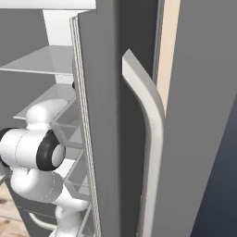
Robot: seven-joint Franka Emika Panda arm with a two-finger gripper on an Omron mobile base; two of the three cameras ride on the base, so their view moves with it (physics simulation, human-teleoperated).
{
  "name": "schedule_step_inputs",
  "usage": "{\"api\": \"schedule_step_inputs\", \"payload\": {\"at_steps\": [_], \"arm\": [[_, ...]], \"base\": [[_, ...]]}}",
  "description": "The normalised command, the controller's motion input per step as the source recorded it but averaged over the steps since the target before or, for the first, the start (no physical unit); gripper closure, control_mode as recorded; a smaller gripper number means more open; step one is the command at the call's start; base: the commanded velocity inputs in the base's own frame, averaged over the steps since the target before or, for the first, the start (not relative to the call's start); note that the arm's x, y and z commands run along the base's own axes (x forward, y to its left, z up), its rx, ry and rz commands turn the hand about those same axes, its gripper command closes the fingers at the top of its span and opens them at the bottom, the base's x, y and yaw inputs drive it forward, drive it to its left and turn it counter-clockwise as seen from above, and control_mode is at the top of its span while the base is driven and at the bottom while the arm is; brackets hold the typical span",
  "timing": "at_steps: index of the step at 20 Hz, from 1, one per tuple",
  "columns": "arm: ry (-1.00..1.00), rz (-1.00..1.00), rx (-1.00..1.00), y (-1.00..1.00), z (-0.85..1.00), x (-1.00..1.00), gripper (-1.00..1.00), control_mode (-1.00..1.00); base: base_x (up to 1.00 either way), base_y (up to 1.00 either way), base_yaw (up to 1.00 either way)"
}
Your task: Open the fridge, remove the mango, bell pepper, and steak, and place them on any counter.
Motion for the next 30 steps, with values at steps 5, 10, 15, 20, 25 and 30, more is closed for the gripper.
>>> {"api": "schedule_step_inputs", "payload": {"at_steps": [5, 10, 15, 20, 25, 30], "arm": [[0.01, -0.02, 0.00, -0.11, -0.35, 0.04, -1.00, -1.00], [0.01, -0.01, 0.00, -0.08, -0.29, 0.04, -1.00, -1.00], [0.00, -0.01, 0.00, -0.10, -0.22, 0.20, 1.00, -1.00], [0.00, 0.00, 0.00, 0.00, -0.10, 0.31, 1.00, -1.00], [0.00, 0.00, 0.00, 0.00, -0.10, 0.02, 1.00, -1.00], [-0.09, 0.00, 0.00, 0.35, -0.03, -0.95, 1.00, -1.00]], "base": [[0.00, 0.00, 0.00], [0.00, 0.00, 0.00], [0.00, 0.00, 0.00], [0.00, 0.00, 0.00], [0.00, 0.00, 0.00], [0.00, 0.00, 0.00]]}}
